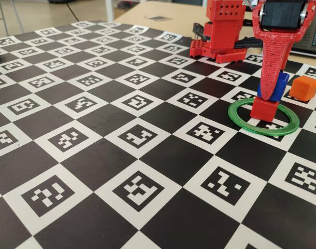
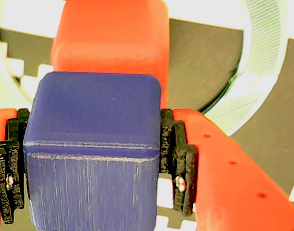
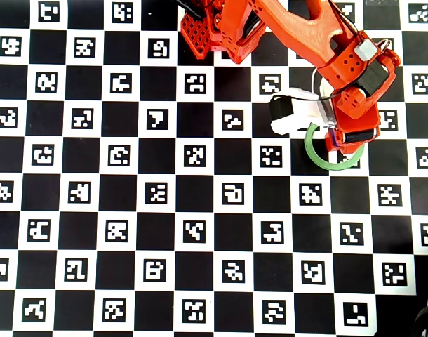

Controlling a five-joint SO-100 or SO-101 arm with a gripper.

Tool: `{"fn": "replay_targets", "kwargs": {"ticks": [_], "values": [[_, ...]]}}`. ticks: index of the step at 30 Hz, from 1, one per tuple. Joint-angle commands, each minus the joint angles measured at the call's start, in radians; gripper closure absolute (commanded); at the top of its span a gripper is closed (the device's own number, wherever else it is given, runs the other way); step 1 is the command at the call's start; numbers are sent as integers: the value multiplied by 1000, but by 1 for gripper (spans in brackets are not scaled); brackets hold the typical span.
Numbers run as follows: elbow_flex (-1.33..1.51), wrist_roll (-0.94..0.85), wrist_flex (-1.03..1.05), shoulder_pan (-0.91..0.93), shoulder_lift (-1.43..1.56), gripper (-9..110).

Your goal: Grab the red cube then put it in the green circle then put the blue cube on top and finally the orange cube on top

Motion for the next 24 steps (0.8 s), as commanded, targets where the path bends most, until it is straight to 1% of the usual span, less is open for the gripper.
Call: {"fn": "replay_targets", "kwargs": {"ticks": [1, 11, 14, 19, 24], "values": [[-6, 5, -9, 3, 66, 96], [12, -2, -23, -3, 63, 96], [12, 2, -25, -3, 63, 94], [15, -6, -28, -8, 64, 84], [21, 23, -21, -9, 71, 71]]}}
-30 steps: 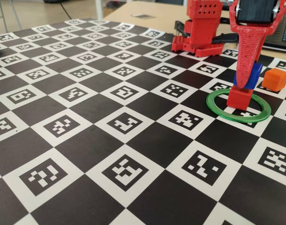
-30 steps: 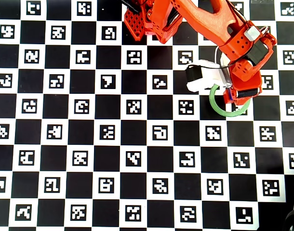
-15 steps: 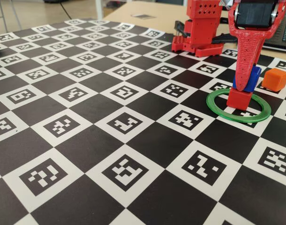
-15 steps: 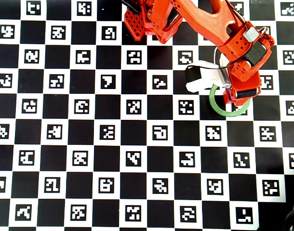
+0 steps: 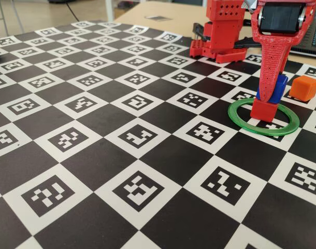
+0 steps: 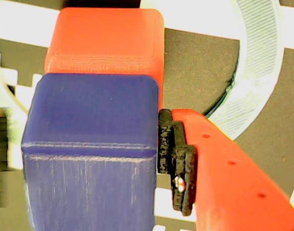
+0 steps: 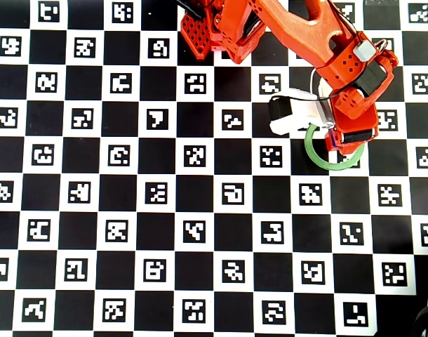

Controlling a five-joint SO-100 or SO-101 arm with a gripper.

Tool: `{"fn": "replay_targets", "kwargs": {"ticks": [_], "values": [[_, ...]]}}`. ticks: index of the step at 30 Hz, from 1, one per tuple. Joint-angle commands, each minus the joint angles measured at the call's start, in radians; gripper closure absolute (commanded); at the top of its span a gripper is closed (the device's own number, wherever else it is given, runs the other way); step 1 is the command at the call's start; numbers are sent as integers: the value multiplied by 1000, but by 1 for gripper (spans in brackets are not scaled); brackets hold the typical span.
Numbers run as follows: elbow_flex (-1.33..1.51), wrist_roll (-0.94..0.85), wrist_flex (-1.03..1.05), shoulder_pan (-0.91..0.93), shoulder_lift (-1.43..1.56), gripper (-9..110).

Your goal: Grab the red cube then put it in the green circle then put the blue cube on top and finally the orange cube on top

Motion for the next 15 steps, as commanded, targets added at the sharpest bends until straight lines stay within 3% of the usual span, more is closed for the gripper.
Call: {"fn": "replay_targets", "kwargs": {"ticks": [1, 7, 15], "values": [[-5, 21, 0, -9, 72, 68], [-21, 34, 38, -15, 89, 57], [-144, 6, 199, -43, 170, 56]]}}
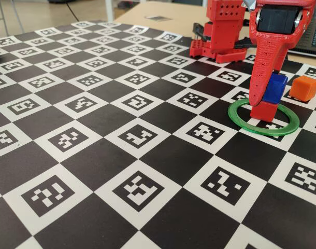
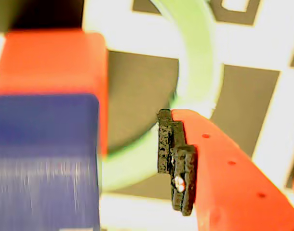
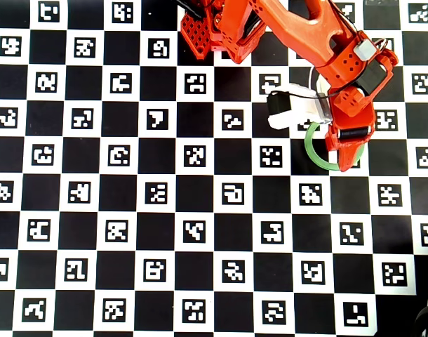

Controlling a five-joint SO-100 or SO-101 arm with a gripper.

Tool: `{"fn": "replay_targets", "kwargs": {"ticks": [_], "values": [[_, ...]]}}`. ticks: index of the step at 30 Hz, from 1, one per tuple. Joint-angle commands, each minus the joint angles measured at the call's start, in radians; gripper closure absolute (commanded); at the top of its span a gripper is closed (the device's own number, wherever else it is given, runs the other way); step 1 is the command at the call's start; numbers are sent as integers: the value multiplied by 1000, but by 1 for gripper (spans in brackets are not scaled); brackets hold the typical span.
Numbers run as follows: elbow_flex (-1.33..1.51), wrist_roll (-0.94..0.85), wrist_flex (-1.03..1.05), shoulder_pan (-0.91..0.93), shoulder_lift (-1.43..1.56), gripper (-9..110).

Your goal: Grab the red cube then put it in the green circle then put the blue cube on top and finally the orange cube on top

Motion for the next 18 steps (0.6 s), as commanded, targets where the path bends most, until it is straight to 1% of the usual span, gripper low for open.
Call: {"fn": "replay_targets", "kwargs": {"ticks": [1, 8, 18], "values": [[-132, -8, 86, -20, 124, 56], [-267, 58, 247, -52, 195, 56], [-227, 173, 313, -87, 344, 58]]}}
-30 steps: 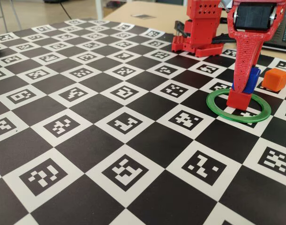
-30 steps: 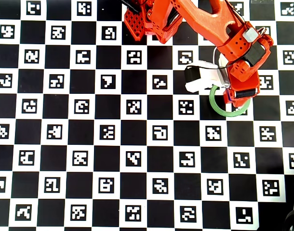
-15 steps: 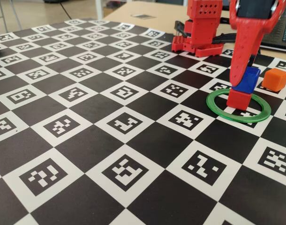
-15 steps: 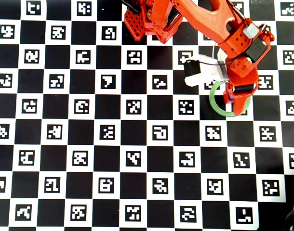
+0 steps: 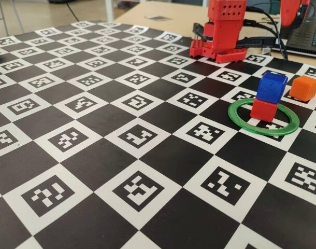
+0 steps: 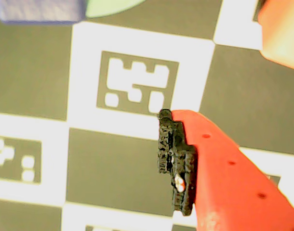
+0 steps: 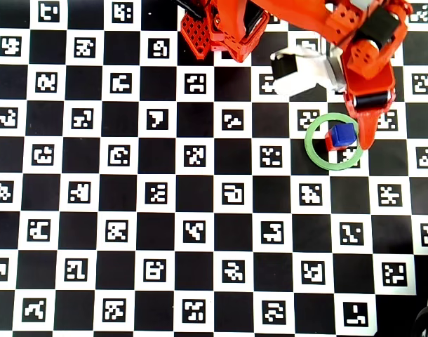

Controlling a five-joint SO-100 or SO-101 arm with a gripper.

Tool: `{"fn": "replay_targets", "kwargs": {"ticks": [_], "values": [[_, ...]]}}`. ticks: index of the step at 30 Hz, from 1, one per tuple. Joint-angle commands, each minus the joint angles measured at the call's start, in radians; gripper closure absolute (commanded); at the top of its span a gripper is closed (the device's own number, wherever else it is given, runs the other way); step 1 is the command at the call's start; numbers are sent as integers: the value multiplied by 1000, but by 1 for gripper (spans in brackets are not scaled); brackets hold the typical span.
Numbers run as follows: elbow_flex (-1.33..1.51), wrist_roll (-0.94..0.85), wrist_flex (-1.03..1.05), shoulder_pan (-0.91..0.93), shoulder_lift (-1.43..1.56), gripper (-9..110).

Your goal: Grab the red cube then put it in the green circle then put the blue cube on top and finally the orange cube on top

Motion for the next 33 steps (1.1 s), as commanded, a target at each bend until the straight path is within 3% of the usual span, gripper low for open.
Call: {"fn": "replay_targets", "kwargs": {"ticks": [1, 12, 23, 33], "values": [[-15, 48, 6, -9, 109, 58], [279, 87, -141, -109, 354, 57], [123, 153, -74, -163, 94, 55], [-12, 193, -29, -325, -89, 55]]}}
